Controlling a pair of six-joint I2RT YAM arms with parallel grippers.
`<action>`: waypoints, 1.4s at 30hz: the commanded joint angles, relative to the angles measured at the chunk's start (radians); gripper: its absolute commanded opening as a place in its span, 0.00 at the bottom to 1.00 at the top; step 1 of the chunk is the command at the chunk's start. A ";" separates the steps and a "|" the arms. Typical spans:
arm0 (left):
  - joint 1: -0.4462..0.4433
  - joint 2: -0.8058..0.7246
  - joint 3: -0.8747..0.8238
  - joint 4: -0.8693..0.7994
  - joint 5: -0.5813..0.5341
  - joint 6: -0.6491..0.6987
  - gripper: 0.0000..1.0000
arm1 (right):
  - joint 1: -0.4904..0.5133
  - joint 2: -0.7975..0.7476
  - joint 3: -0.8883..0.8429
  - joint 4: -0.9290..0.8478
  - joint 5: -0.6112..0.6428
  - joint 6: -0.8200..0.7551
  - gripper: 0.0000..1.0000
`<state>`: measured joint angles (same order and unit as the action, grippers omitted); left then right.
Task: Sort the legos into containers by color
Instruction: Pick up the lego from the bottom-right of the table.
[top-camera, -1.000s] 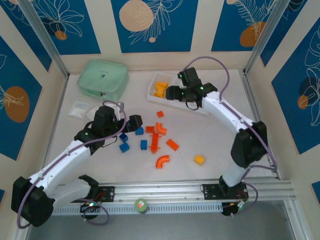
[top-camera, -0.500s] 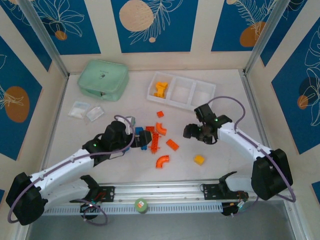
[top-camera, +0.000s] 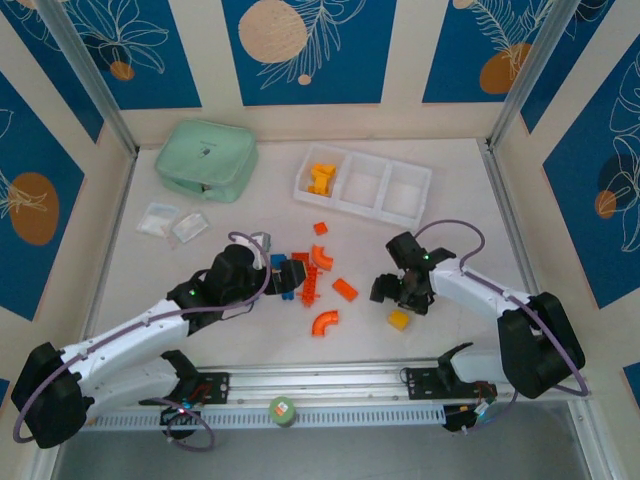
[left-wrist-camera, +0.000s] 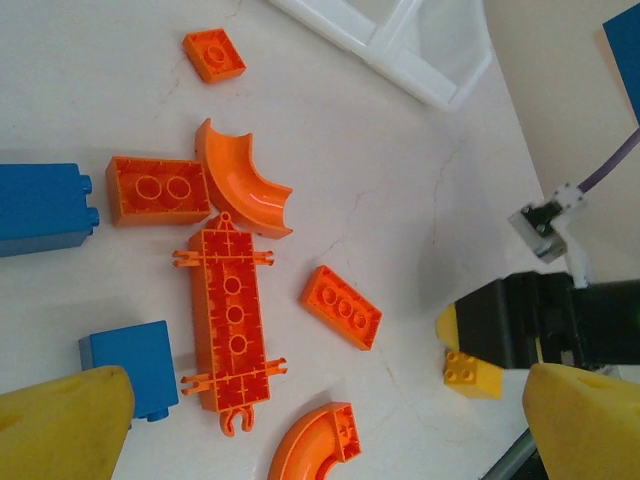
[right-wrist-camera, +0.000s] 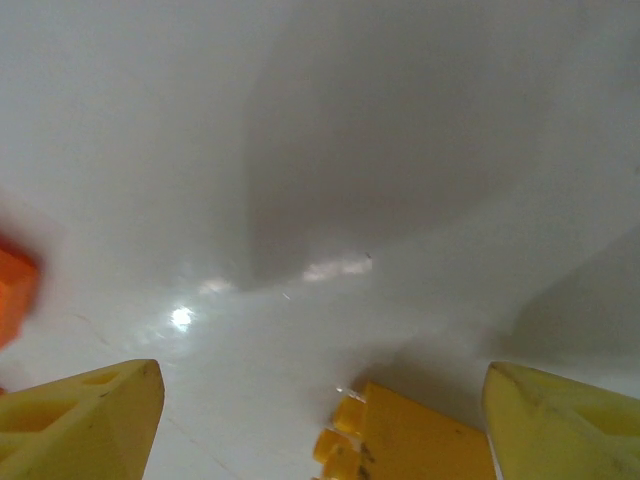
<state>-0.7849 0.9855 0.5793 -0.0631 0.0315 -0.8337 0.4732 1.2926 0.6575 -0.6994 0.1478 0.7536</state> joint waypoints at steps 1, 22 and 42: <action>-0.010 0.001 -0.011 0.019 -0.019 -0.012 0.99 | 0.033 -0.028 -0.029 -0.019 -0.043 0.050 0.84; -0.010 0.014 0.003 0.010 -0.038 0.007 0.99 | 0.242 -0.002 -0.014 -0.070 0.037 0.093 0.48; 0.020 -0.022 0.084 -0.090 -0.054 0.103 0.99 | 0.197 0.024 0.267 -0.044 0.097 -0.097 0.30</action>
<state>-0.7807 0.9844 0.6106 -0.1135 -0.0040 -0.7822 0.6838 1.2701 0.8413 -0.7719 0.2333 0.7303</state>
